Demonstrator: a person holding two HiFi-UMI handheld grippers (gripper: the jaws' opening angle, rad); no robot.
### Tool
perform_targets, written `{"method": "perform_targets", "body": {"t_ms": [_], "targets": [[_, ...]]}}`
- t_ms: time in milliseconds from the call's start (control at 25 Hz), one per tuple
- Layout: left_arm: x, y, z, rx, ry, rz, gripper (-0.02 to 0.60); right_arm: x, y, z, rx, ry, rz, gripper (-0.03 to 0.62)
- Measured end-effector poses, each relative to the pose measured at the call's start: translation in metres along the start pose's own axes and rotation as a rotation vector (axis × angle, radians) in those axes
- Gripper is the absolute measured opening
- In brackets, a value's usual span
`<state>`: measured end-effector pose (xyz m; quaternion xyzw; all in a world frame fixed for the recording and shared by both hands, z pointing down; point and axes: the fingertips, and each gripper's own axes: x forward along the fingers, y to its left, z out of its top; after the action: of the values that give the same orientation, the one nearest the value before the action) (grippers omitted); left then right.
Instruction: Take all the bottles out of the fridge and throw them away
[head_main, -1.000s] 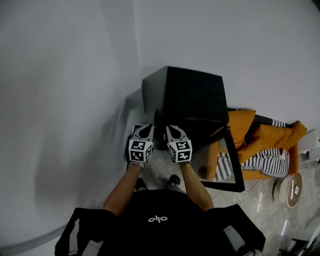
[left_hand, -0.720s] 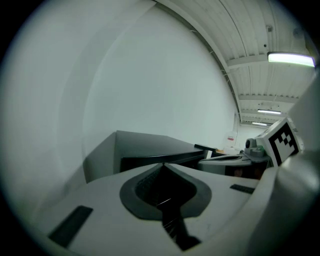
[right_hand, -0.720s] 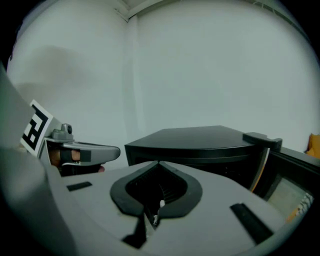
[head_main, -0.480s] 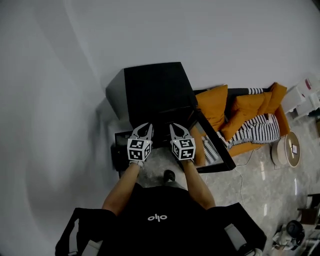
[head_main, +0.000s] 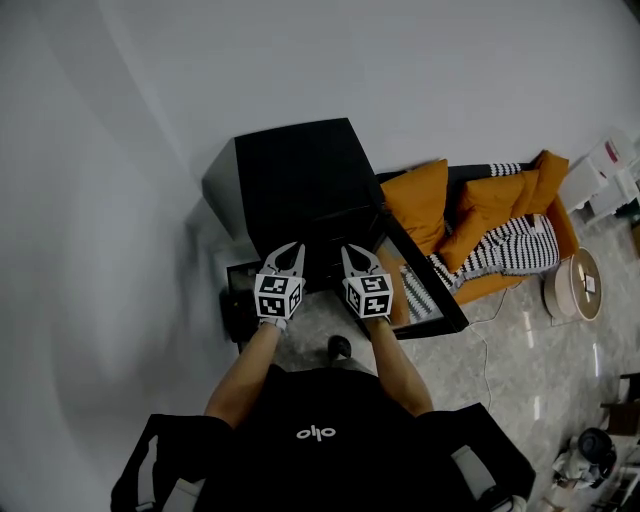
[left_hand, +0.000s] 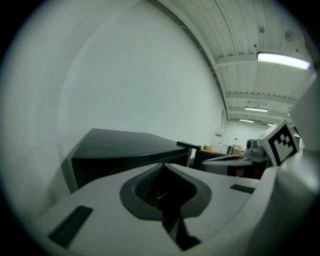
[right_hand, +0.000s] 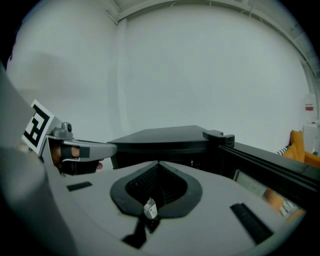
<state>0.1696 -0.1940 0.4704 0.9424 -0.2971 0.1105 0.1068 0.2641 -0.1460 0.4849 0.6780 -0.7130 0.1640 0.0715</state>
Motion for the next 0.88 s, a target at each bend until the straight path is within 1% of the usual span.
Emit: {"method": "perform_targets", "body": {"t_ms": [240,640,880], "targets": [[-0.004,0.006,-0.006,-0.011,0.008,0.021,0.006,0.003,0.004,-0.005,-0.006,0.015,0.022,0.009],[-0.014,0.014,-0.028,-0.036,0.044,0.069,0.008,0.013,0.015,-0.035,-0.003,0.081,0.08,0.009],[-0.018,0.016,-0.038,-0.051,0.058,0.089,0.006,0.022,0.023,-0.04,-0.013,0.094,0.114,0.009]]}}
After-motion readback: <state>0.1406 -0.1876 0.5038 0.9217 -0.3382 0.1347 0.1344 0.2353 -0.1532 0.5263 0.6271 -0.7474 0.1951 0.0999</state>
